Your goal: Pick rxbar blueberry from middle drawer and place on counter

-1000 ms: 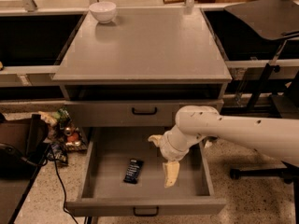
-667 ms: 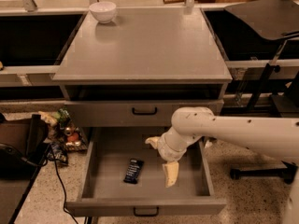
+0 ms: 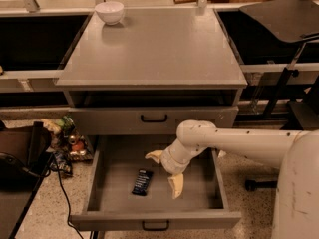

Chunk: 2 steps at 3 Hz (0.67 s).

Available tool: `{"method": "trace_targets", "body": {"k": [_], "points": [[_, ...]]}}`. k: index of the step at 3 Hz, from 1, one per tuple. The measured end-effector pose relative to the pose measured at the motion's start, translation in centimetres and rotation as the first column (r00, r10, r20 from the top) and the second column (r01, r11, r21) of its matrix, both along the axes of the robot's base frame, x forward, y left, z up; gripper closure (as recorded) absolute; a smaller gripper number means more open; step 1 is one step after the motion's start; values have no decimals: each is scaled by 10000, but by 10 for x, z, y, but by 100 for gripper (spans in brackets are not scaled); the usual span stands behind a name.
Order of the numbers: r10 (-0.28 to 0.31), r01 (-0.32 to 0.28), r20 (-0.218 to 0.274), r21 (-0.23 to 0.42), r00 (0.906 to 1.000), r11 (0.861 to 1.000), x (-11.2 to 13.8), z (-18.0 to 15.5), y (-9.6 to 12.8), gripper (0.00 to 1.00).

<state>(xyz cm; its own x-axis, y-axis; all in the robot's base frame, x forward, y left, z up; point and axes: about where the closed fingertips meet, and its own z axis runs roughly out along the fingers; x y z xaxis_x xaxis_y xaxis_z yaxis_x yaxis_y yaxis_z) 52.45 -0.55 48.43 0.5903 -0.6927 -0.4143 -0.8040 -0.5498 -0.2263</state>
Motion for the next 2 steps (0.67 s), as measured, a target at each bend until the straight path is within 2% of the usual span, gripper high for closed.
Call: {"method": "trace_targets", "body": {"k": [1, 2], "points": [[526, -526, 62, 119, 9986, 9985, 2, -24, 18, 0], [886, -883, -119, 223, 9960, 9958, 1, -44, 31, 0]]}}
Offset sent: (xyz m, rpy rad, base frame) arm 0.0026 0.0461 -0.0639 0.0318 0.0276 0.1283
